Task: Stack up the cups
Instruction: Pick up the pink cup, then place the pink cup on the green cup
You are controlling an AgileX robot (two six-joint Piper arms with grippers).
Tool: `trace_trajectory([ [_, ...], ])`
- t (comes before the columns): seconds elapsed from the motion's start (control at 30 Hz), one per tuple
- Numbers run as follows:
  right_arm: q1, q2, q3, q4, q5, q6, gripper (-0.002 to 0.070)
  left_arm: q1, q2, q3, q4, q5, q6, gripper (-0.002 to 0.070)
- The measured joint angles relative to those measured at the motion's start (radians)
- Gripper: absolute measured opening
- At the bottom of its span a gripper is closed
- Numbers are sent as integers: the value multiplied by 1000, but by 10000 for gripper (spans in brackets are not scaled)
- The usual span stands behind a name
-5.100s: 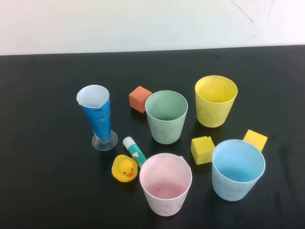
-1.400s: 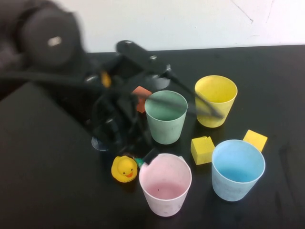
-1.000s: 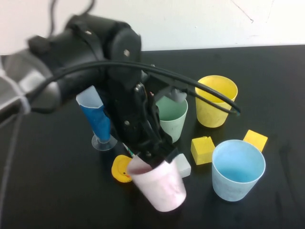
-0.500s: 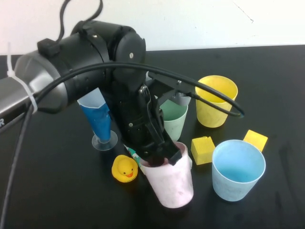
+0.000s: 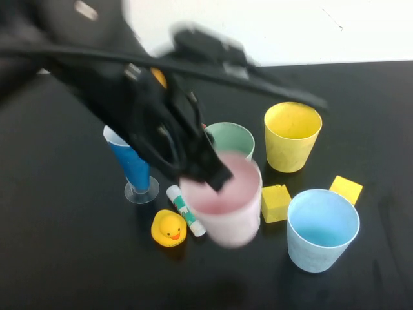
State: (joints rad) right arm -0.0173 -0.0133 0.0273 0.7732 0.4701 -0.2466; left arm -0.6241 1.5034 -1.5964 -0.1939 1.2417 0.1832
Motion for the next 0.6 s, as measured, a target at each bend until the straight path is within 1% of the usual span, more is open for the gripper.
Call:
trace_trajectory([
  [0.13,0,0,0,2,0,-2,-3,0,-65,-74,94,-25,-57,9],
  [0.23,0,0,0,2,0,-2,-3,0,-67,-102,194,-116,-117,8],
  [0.33,0,0,0,2,0,-2,-3,0,-29,-105,255,-202,-142,8],
  [0.5,0,0,0,2,0,-2,-3,0,78,-105,292,-275,-152,8],
  [0.6,0,0,0,2,0,-5,-3,-2,131,-105,290,-281,-167,8],
])
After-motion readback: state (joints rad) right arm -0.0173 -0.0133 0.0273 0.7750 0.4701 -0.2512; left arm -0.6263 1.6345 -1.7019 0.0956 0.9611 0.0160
